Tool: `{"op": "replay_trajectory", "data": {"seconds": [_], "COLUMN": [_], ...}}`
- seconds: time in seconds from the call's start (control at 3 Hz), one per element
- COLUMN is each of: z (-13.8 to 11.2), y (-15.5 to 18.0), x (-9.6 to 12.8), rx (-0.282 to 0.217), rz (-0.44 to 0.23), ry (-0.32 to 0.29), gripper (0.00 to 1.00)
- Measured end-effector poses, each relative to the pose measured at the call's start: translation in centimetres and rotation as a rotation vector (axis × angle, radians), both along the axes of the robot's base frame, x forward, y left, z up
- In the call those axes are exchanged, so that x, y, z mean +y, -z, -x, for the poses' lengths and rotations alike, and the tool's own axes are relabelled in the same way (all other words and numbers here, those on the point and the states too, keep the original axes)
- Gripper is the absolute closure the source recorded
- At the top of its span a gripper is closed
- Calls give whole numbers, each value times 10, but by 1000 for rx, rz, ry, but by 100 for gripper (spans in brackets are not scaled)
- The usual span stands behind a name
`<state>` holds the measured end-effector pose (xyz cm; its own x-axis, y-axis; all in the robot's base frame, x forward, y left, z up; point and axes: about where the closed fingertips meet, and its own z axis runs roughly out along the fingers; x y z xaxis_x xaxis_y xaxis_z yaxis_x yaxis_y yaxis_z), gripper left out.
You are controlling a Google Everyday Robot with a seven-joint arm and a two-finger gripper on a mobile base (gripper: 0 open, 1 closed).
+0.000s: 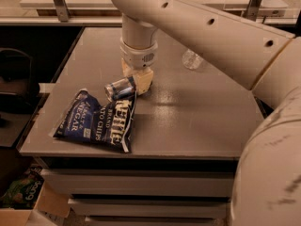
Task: Move redbull can near blue chip bag
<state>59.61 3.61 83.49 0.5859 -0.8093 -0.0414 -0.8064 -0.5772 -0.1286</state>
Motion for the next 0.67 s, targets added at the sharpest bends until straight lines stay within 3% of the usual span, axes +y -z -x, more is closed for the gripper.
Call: {"op": "replay_trajectory", "data": {"seconds": [0.33,0.67], "z": [-3,-8], "y": [0,-6], "x": [-4,-10], "rx": [6,-5], "rz": [2,7], "ry": [6,16], "gripper": [0,0]}}
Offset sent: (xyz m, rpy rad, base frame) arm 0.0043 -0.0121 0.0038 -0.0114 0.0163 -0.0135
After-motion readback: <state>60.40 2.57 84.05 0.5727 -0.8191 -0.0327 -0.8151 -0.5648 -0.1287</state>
